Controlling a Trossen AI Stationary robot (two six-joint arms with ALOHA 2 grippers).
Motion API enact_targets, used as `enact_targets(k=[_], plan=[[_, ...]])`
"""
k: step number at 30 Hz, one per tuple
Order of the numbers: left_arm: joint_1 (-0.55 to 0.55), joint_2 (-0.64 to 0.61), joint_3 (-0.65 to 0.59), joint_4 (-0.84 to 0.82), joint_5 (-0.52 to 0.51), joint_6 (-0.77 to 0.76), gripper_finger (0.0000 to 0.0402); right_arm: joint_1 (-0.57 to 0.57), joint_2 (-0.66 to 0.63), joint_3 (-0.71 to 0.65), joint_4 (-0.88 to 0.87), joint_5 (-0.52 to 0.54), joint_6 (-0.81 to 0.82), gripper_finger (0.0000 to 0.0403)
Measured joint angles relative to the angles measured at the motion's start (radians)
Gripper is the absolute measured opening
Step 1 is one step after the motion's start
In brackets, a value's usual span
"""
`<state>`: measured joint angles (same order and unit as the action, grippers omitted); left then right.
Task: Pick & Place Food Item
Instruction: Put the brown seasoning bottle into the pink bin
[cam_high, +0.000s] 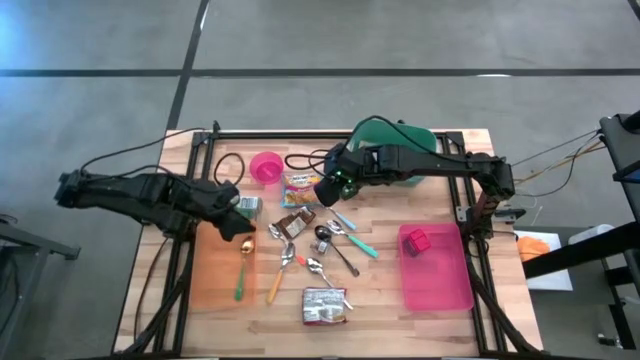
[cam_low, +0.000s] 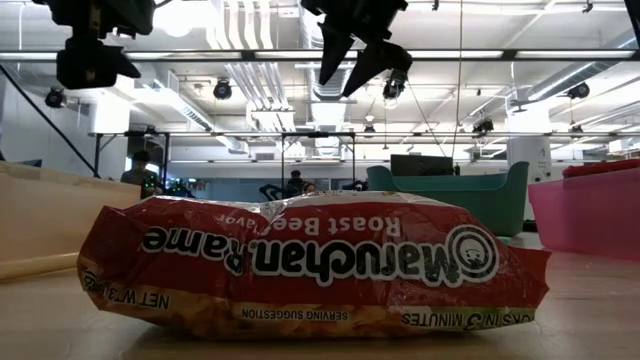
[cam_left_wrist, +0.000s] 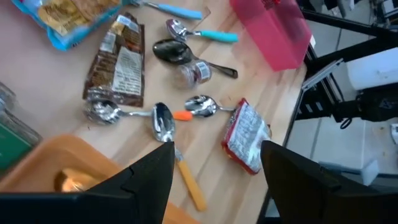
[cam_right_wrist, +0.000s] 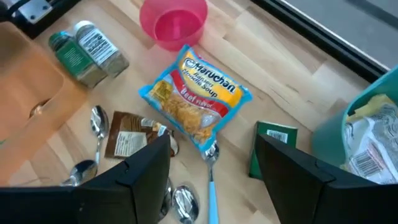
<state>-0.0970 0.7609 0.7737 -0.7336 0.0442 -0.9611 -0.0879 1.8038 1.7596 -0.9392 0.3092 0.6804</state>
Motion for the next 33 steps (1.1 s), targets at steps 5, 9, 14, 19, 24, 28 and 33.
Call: enact_targets(k=[5,9,14,19,24,28,33], plan=[[0.054,0.000,0.000,-0.005,0.020,0.047,0.0241,-0.012,0.000,0.000,-0.046,-0.024,0.075,0.0231],[0.089,0.000,0.000,-0.005,0.038,0.078,0.0241,-0.013,0.002,-0.002,-0.106,-0.042,0.083,0.0245],[0.122,0.000,0.000,-0.005,0.056,0.100,0.0241,-0.015,0.021,-0.010,-0.164,-0.055,0.168,0.0308],[0.137,0.000,0.000,-0.005,0.068,0.101,0.0241,-0.016,0.048,-0.014,-0.135,-0.095,0.121,0.0367],[0.140,0.000,0.000,-0.008,0.087,0.101,0.0241,-0.009,0.066,-0.014,-0.124,-0.137,0.105,0.0384],[0.140,0.000,0.000,-0.013,0.088,0.101,0.0241,0.010,0.072,-0.014,-0.135,-0.155,0.097,0.0384],[0.142,0.000,0.000,-0.014,0.090,0.120,0.0241,0.037,0.095,-0.014,-0.124,-0.269,0.019,0.0384]])
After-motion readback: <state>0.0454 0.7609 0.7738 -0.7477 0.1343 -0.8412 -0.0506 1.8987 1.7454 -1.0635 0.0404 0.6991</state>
